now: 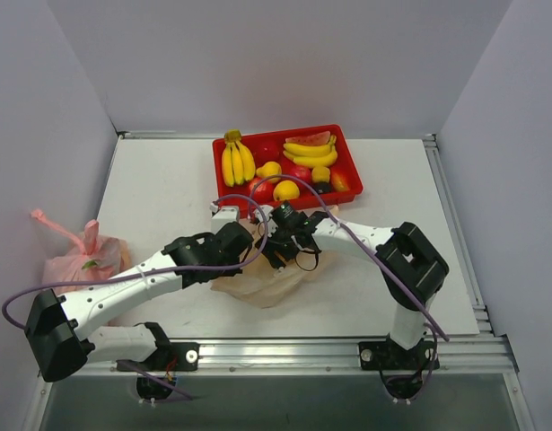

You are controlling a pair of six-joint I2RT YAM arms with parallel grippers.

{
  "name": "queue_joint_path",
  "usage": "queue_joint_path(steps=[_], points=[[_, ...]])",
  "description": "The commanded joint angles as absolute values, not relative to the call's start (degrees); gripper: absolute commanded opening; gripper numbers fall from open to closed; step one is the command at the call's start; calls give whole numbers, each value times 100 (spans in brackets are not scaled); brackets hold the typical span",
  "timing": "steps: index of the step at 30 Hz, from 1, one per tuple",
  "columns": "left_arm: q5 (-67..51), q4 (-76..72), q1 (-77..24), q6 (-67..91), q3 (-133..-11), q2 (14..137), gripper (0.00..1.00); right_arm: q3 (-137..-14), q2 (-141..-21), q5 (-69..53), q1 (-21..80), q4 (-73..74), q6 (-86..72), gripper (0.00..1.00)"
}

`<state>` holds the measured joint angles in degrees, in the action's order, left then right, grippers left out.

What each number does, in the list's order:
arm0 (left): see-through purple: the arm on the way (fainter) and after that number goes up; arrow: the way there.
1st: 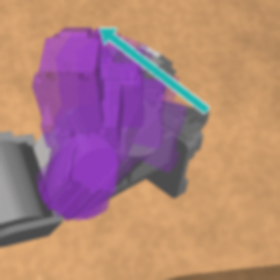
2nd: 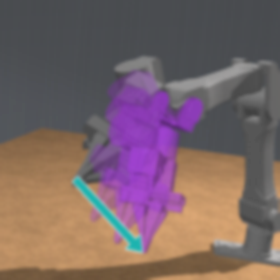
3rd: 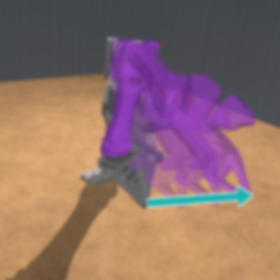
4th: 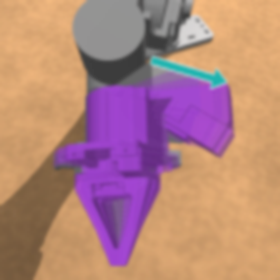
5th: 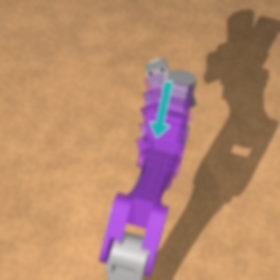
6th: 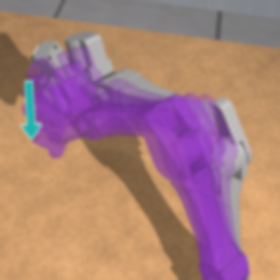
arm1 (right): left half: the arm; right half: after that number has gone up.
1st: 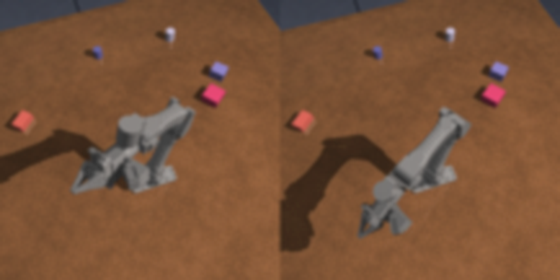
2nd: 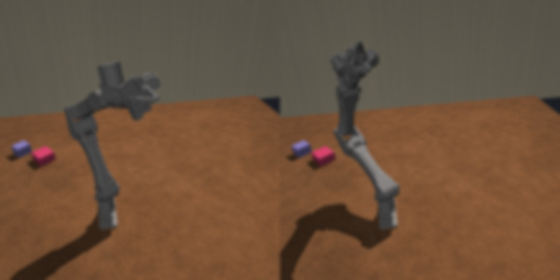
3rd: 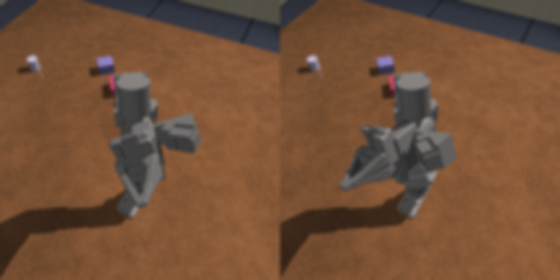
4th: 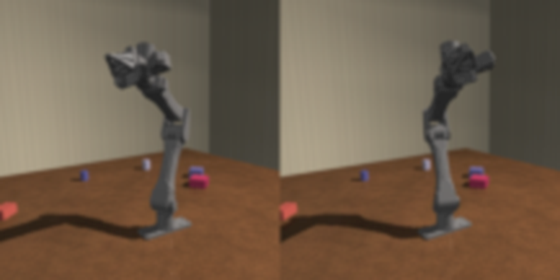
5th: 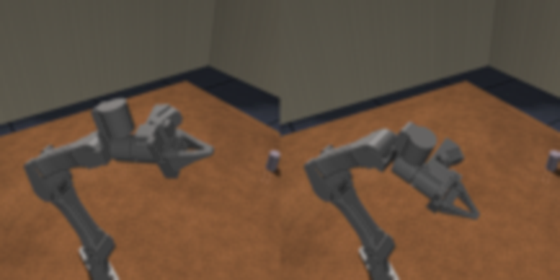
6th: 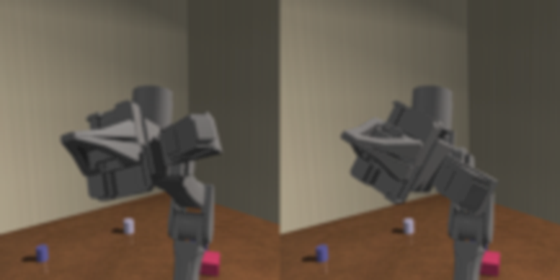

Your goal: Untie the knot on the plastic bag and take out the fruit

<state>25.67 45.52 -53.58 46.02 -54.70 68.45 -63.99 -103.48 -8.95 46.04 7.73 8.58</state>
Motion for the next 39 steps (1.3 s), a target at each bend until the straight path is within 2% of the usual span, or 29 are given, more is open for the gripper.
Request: queue_joint_path(steps=[1, 2, 4, 5, 11, 23, 30, 35, 38, 39], points=[[2663, 4359, -5326, 4526, -5449, 6715, 0, -6575, -10152, -1063, 4588, 826, 844, 58], [2715, 4359, -5317, 4526, -5432, 6706, 0, -6539, -10073, -1090, 4579, 817, 809, 46], [2768, 4359, -5309, 4518, -5405, 6654, 0, -6469, -9783, -1169, 4588, 809, 791, 36], [2803, 4368, -5309, 4509, -5388, 6645, 0, -6399, -9687, -1212, 4579, 809, 774, 28], [2856, 4386, -5273, 4465, -5335, 6574, 0, -6100, -8817, -1774, 4588, 817, 563, 14], [3094, 4614, -4975, 4201, -5423, 6206, 0, -6257, -7199, -3662, 4535, 1599, 264, 16], [3111, 4614, -4553, 3815, -5836, 6240, 0, -6600, -7304, -4779, 4526, 2285, 325, 16], [2656, 4649, -4377, 3665, -5889, 6451, 0, -6924, -6927, -4896, 4492, 2294, 237, 15], [2251, 4693, -4386, 3665, -5819, 6442, 0, -7145, -6917, -4668, 4106, 2303, 167, 13], [2111, 4728, -4386, 3665, -5801, 6390, 0, -7328, -6978, -4571, 3704, 2294, 97, 11]])
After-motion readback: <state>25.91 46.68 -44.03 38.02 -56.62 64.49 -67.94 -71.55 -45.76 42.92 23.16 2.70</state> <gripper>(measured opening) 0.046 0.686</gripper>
